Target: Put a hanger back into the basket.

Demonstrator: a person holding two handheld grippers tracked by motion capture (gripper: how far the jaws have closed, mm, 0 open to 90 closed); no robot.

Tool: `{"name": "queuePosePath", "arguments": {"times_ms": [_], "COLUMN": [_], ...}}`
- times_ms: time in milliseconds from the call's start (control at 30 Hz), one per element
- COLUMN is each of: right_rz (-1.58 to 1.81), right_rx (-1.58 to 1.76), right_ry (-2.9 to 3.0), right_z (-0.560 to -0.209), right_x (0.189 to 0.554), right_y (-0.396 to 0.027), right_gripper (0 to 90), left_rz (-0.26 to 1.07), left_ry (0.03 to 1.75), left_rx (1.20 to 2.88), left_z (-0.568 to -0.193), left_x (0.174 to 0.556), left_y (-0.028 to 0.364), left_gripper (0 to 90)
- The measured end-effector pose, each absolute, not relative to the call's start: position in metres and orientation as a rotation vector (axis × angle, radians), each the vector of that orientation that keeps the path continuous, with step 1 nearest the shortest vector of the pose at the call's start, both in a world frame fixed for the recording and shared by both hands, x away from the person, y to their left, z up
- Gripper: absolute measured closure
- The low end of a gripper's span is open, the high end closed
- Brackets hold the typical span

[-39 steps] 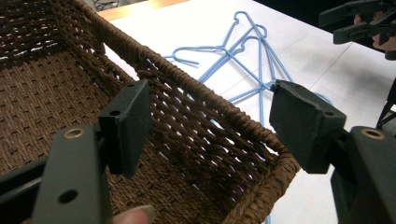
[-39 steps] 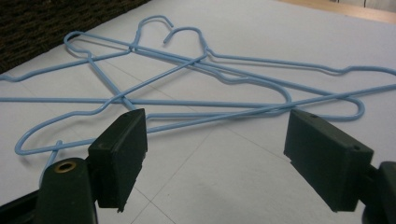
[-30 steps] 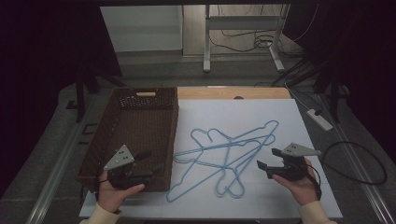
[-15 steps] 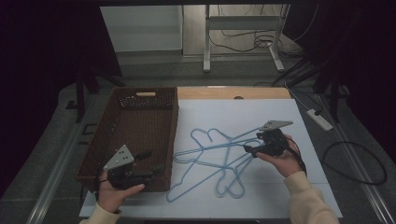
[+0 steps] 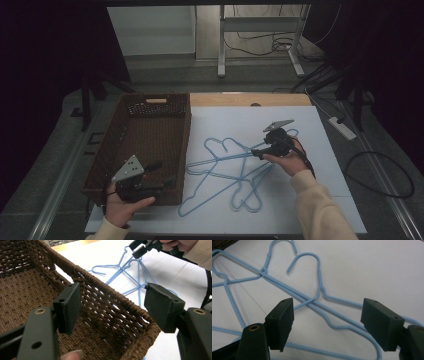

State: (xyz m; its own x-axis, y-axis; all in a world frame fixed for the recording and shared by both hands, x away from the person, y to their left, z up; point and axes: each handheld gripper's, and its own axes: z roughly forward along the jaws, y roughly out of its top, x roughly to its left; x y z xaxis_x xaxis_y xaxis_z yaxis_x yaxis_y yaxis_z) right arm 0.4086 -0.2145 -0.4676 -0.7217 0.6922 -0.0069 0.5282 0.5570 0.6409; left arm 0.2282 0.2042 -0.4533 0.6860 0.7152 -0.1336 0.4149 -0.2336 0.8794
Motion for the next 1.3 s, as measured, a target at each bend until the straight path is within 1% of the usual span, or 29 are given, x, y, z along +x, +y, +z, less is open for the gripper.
{"name": "queuePosePath", "arguments": {"times_ms": [267,467,567,600,767,800,1000,1100,1167,1233,1300], "right_rz": [0.849,0.779,0.736,0.736,0.673,0.673,0.573,0.509,0.48,0.468,0.453], "right_rx": [0.985,0.948,0.95,0.95,0.958,0.958,0.952,0.932,0.918,0.926,0.94], "right_ry": [2.587,2.639,2.681,2.681,2.728,2.728,2.773,2.819,2.825,2.835,2.839], "right_z": [-0.468,-0.474,-0.479,-0.479,-0.488,-0.488,-0.496,-0.498,-0.499,-0.498,-0.497], "right_x": [0.427,0.44,0.45,0.45,0.463,0.463,0.474,0.476,0.476,0.476,0.477], "right_y": [-0.196,-0.179,-0.169,-0.169,-0.16,-0.16,-0.15,-0.146,-0.144,-0.142,-0.14], "right_gripper": [27.9,30.1,34.1,34.1,41.3,41.3,49.8,57.8,60.9,66.9,76.8], "left_rz": [0.36,0.361,0.363,0.363,0.366,0.368,0.371,0.37,0.369,0.368,0.367], "left_ry": [0.885,0.887,0.888,0.889,0.887,0.887,0.884,0.881,0.88,0.879,0.878], "left_rx": [1.865,1.865,1.862,1.862,1.864,1.866,1.867,1.87,1.869,1.871,1.871], "left_z": [-0.454,-0.453,-0.453,-0.453,-0.453,-0.453,-0.452,-0.452,-0.453,-0.453,-0.453], "left_x": [0.229,0.229,0.229,0.229,0.229,0.229,0.229,0.229,0.229,0.229,0.229], "left_y": [0.204,0.205,0.206,0.206,0.206,0.206,0.206,0.205,0.205,0.205,0.204], "left_gripper": [30.8,30.8,30.8,30.8,30.8,30.8,30.9,31.0,31.0,31.0,31.0]}}
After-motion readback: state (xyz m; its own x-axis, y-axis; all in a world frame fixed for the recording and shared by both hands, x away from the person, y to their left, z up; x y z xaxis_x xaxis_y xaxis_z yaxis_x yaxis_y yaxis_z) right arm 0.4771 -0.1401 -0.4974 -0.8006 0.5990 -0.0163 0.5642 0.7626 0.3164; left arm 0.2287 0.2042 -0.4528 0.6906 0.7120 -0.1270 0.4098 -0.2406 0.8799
